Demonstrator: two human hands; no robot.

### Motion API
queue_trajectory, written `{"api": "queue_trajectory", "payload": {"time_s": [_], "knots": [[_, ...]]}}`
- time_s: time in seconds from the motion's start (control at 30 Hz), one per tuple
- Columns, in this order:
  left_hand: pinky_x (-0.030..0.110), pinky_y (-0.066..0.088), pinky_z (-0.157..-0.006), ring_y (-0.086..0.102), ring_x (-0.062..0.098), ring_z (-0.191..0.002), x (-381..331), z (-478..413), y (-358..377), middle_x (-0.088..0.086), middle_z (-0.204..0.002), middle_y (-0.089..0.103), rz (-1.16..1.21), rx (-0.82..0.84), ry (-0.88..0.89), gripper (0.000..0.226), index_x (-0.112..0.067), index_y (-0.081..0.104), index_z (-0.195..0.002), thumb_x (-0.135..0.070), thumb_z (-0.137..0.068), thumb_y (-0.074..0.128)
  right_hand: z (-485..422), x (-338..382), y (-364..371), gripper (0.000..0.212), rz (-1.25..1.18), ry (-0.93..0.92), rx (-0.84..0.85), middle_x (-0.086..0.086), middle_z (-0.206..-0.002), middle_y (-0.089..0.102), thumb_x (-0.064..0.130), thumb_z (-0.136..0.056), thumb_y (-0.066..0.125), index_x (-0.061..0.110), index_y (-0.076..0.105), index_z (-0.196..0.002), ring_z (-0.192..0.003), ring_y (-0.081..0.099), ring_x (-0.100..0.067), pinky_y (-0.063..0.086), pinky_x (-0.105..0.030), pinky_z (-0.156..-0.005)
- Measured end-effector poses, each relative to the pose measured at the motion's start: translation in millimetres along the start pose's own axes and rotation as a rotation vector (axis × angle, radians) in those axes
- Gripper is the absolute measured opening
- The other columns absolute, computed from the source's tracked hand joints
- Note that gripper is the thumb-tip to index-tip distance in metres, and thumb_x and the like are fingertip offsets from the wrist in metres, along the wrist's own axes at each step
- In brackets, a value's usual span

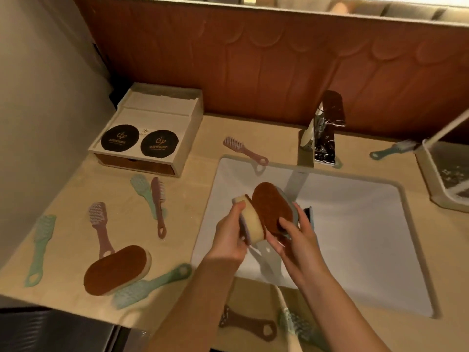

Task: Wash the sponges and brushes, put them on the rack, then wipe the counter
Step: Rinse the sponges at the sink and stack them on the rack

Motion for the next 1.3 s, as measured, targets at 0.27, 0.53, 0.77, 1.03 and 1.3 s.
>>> {"api": "queue_trajectory", "payload": {"time_s": [0.27, 0.53, 0.77, 1.03, 1.3], "knots": [[0.038, 0.053, -0.079, 0.064, 0.026, -0.105, 25.8, -4.4, 20.0, 0.014, -0.117, 0.065, 0.036, 0.17, -0.031, 0.044, -0.014, 0.054, -0.126, -0.03, -0.086, 0.061, 26.0, 26.2, -5.3, 0.043, 0.662, -0.41, 0.186, 0.029, -0.116, 0.047, 0.014, -0.094, 0.052, 0.038, 0.039, -0.127, -0.102, 0.05, 0.021, 0.045, -0.004, -0.081], [0.045, 0.052, -0.093, 0.06, 0.032, -0.114, 26.8, -6.8, 26.0, 0.019, -0.128, 0.059, 0.072, 0.182, 0.106, 0.074, -0.014, 0.042, -0.137, -0.03, -0.072, 0.075, 28.1, 31.2, -6.0, 0.031, 0.662, -0.446, 0.178, 0.026, -0.118, 0.05, 0.025, -0.096, 0.048, 0.049, 0.044, -0.116, -0.104, 0.051, 0.018, 0.045, -0.004, -0.081], [0.039, 0.058, -0.08, 0.061, 0.031, -0.113, 12.8, 6.5, 23.0, 0.018, -0.126, 0.06, 0.109, 0.254, -0.011, 0.073, -0.013, 0.047, -0.134, -0.031, -0.068, 0.072, 28.2, 27.3, 2.6, 0.031, 0.649, -0.46, 0.198, 0.018, -0.118, 0.056, 0.018, -0.095, 0.05, 0.033, 0.052, -0.121, -0.105, 0.055, 0.01, 0.048, -0.008, -0.08], [0.03, 0.057, -0.058, 0.068, 0.024, -0.091, 2.2, 11.2, 15.2, 0.014, -0.114, 0.066, -0.038, 0.035, 0.113, 0.053, -0.016, 0.044, -0.129, -0.022, -0.082, 0.068, 26.5, 31.2, 15.1, 0.033, 0.824, -0.487, 0.229, 0.028, -0.112, 0.055, 0.016, -0.094, 0.053, 0.032, 0.052, -0.122, -0.101, 0.051, 0.021, 0.042, -0.001, -0.078], [0.044, 0.056, -0.084, 0.063, 0.025, -0.102, -0.7, 9.4, 32.6, 0.007, -0.115, 0.06, -0.344, -0.103, 0.384, 0.062, -0.025, 0.036, -0.129, -0.027, -0.079, 0.072, 27.4, 46.6, 3.9, 0.03, 0.804, -0.466, 0.209, 0.027, -0.109, 0.056, 0.021, -0.092, 0.056, 0.038, 0.053, -0.116, -0.104, 0.053, 0.013, 0.051, -0.018, -0.088]]}}
Point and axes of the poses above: each hand's wrist, its own z-axis away from the middle knuckle, its own y-axis out of the palm, x = y × z, the point moved 4 cm from there along -z, towards the middle knuckle
